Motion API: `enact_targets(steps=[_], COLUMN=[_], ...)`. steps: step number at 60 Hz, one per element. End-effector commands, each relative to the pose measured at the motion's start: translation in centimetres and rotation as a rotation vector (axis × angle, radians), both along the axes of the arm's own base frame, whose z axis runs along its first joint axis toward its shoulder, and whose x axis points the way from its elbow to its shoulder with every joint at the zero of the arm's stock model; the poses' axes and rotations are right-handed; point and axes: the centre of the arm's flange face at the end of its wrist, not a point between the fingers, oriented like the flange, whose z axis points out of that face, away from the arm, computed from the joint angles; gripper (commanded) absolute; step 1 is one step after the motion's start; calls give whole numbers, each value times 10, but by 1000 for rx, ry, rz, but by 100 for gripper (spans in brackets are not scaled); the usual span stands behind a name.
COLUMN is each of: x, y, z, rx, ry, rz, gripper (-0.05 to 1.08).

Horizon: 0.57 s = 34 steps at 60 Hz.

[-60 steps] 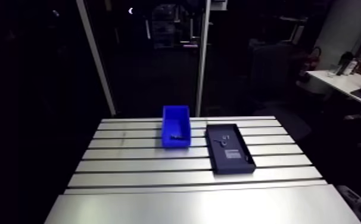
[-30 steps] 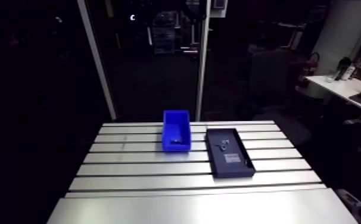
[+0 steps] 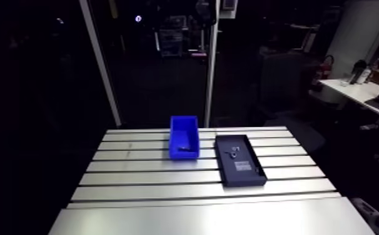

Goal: Pick up the M10 bolt from the tray and put it into the blue bin.

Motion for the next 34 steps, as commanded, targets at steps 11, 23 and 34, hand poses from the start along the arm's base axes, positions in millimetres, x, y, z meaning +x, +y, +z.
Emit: enact_targets(steps=[11,23,34], x=[-1,-1,0], y=[3,4,5], z=[0,-1,-1], rx=[0,-2,0], ry=[0,-1,-3], rz=[-3,-5,-7], gripper=[1,1,1])
